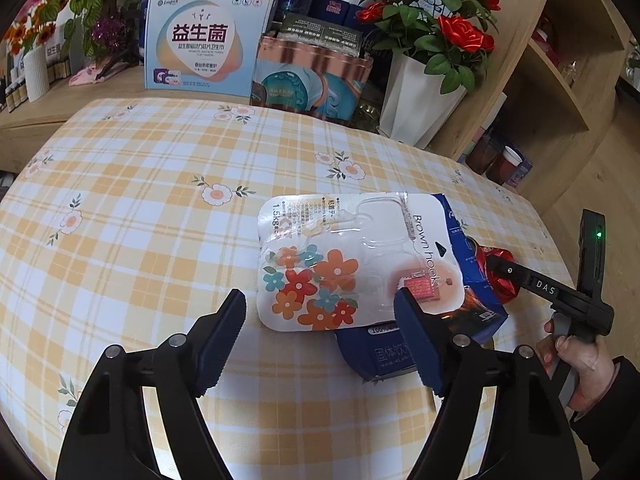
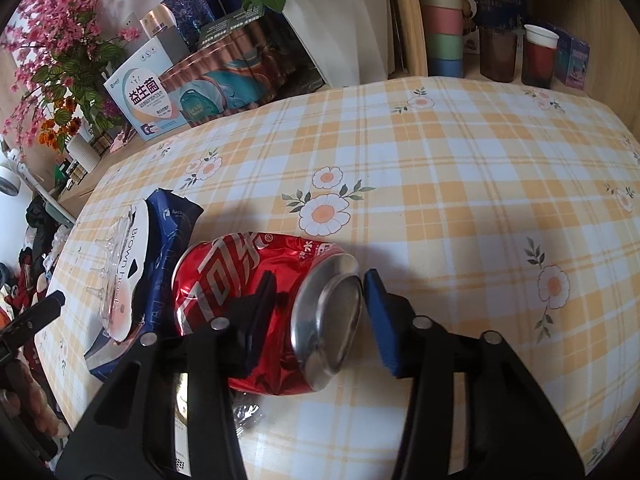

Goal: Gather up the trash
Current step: 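Grasp the red can with the right tool while the left tool grasps the clear floral wrapper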

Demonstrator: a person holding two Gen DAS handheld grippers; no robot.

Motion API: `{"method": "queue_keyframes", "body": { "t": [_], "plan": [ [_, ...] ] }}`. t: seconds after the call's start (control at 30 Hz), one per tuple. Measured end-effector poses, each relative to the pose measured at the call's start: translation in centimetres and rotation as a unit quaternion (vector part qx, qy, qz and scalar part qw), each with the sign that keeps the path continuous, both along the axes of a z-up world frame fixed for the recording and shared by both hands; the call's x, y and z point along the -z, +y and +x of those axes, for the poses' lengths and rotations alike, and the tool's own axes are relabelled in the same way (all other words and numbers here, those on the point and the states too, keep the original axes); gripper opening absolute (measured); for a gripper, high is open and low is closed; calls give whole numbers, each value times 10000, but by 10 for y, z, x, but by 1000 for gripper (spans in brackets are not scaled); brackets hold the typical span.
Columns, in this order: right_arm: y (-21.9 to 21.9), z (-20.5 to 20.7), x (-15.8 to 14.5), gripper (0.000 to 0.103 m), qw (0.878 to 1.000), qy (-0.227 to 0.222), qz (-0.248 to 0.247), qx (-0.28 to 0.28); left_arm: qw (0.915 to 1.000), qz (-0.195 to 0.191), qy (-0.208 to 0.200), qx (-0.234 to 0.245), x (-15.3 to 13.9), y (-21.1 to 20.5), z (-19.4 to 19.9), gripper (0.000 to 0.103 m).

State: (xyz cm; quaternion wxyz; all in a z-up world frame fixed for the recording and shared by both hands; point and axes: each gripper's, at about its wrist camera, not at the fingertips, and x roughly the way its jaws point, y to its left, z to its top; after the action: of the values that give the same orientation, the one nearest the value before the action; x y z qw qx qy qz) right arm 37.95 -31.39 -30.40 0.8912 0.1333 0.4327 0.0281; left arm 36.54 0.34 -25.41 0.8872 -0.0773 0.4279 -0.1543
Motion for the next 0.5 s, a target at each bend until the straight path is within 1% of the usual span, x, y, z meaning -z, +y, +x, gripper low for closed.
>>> {"method": "queue_keyframes", "body": {
  "t": [0.17,0.33,0.43,0.5],
  "plan": [
    [-1,1,1,43,10000,-11,15,21,9999,-49,89,-40,5,3,4,71],
    [-1,-1,1,42,10000,-53,-4,9,9995,-246,149,-126,10,12,17,71],
    [-1,-2,1,41,10000,-77,0,3,9988,-447,221,19,15,16,31,71],
    [-1,-2,1,41,10000,-92,-6,-11,9982,-513,293,98,19,18,43,72]
  ]
}}
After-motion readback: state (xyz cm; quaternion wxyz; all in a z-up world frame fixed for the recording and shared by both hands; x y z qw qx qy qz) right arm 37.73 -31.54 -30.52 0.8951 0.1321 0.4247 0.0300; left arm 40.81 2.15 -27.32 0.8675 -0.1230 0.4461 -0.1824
